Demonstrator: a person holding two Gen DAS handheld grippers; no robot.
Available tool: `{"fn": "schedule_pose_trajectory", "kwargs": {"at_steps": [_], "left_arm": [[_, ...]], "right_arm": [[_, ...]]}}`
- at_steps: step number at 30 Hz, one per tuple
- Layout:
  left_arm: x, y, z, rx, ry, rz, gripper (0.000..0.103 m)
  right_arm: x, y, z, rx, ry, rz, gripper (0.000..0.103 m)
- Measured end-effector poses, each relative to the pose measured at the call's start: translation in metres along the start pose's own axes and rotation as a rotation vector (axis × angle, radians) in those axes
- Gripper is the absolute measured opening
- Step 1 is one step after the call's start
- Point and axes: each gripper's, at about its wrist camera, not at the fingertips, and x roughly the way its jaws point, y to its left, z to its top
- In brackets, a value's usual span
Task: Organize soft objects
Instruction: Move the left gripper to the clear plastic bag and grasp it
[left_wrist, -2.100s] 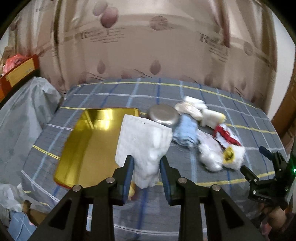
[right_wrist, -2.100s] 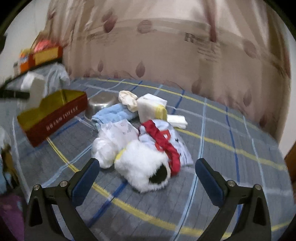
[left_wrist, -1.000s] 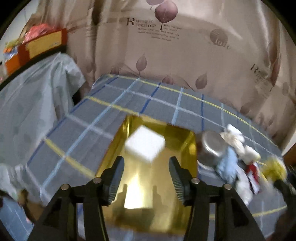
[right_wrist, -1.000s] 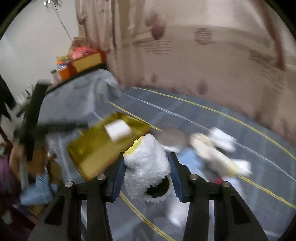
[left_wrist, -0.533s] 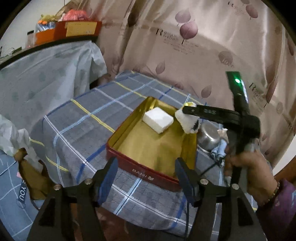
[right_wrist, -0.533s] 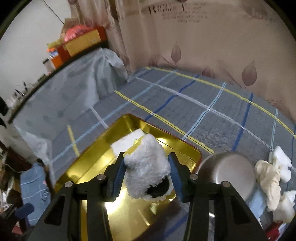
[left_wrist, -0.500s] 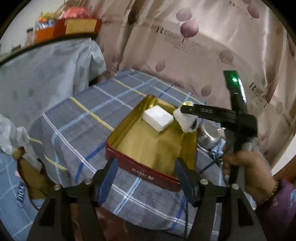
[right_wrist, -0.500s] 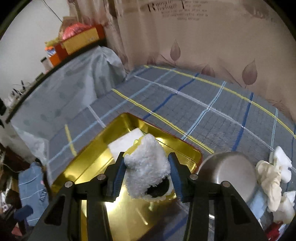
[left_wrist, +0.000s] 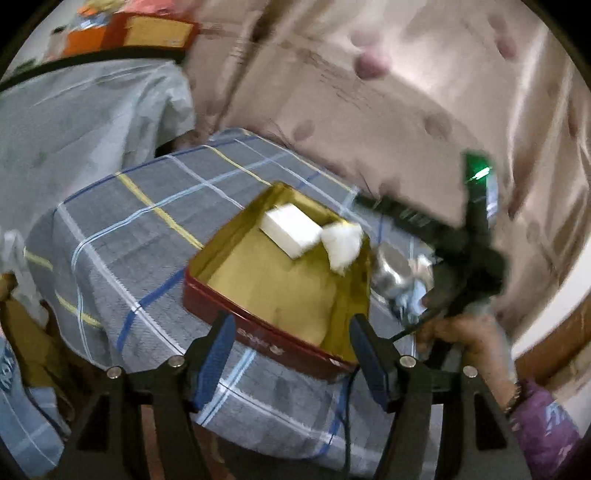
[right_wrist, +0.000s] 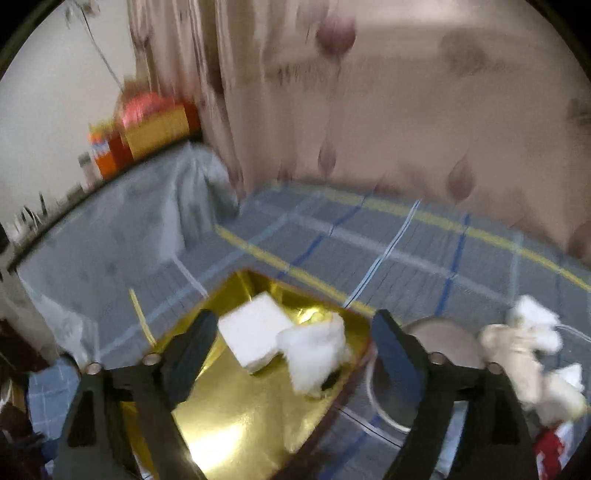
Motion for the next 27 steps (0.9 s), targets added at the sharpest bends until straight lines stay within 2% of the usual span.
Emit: {"fn": "schedule_pose_trajectory", "kwargs": {"at_steps": [3,5,8,10,11,13,17,20,23,27], "left_arm": [[0.000,-0.022,-0.007,0.129,0.021,0.014,0.066],[-0.001,-0.035,-0.013,0.204,0.029,0.009,0.066],[0.003,-0.058,-0.027,0.277,0.095,-0.073,0.066],[0.013,-0.077,-0.039,0.308,0.189,-0.152,0.066],[0.017,-0.083,-0.044,0.320,0.214,-0.168,0.066],[0.028,-0.104,-0.056,0.358,0.277,-0.201,0.066],[0.057,-0.141,-0.063,0.355,0.368,-0.263,0.066],[0.090,-0.165,-0.061,0.322,0.433,-0.279,0.066],[0.117,-0.188,-0.058,0.362,0.454,-0.245,0.066],[0.139,-0.215,-0.062,0.462,0.468,-0.209,0.066]], "right_arm": [[-0.059,-0.018,-0.024,0.017,-0.090,-0.073,0.098],[-0.108,-0.045,-0.060,0.019,-0.128,-0.183,0.102],[-0.154,-0.090,-0.104,0.008,-0.097,-0.361,0.103],[-0.175,-0.126,-0.133,-0.022,-0.028,-0.501,0.103],[-0.185,-0.145,-0.146,-0.027,0.011,-0.571,0.103],[-0.211,-0.183,-0.168,0.007,0.037,-0.656,0.103],[-0.240,-0.227,-0.186,0.104,0.021,-0.719,0.103],[-0.243,-0.240,-0.195,0.165,-0.001,-0.693,0.103],[-0.237,-0.241,-0.196,0.152,-0.003,-0.673,0.103],[-0.241,-0.241,-0.201,0.152,-0.019,-0.642,0.103]]}}
